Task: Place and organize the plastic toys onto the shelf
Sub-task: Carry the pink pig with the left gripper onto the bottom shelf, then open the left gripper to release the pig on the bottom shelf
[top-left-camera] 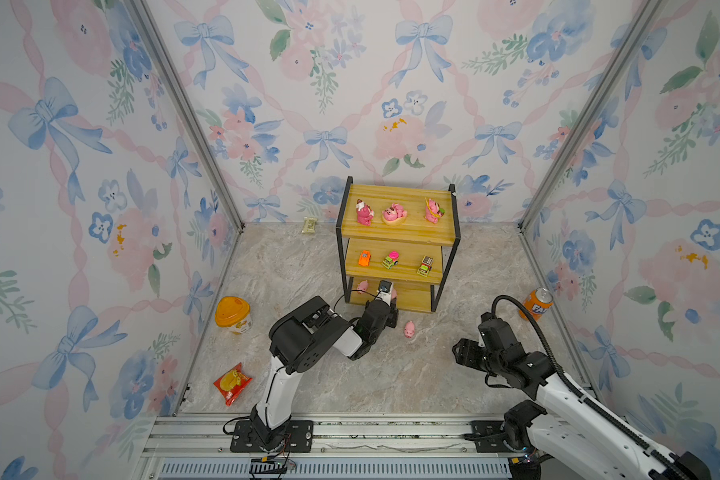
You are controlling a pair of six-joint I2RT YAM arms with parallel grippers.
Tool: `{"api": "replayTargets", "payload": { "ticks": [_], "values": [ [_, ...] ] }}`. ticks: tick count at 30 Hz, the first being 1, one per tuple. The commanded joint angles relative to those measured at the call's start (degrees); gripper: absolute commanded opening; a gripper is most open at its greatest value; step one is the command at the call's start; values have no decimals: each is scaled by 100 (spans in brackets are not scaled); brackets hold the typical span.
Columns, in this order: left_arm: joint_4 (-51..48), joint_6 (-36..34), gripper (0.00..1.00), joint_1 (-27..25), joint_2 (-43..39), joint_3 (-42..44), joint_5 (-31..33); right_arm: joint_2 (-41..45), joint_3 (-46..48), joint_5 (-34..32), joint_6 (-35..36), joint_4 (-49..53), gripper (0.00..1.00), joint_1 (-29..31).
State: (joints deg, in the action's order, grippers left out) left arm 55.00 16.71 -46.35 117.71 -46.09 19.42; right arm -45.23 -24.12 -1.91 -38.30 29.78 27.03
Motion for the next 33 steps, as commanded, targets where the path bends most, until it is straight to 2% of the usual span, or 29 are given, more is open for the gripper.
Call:
{"api": "replayTargets", "payload": {
  "ticks": [1, 21, 33],
  "values": [
    [-95, 12, 32, 25, 74, -85, 114, 50, 83, 0, 65, 115, 71, -69],
    [-121, 7, 39, 29, -108, 170, 510, 68, 109, 32, 68, 111, 71, -101],
    [-130, 28, 40, 38, -233, 318, 705, 50, 100, 59, 103, 81, 71, -102]
  ]
}}
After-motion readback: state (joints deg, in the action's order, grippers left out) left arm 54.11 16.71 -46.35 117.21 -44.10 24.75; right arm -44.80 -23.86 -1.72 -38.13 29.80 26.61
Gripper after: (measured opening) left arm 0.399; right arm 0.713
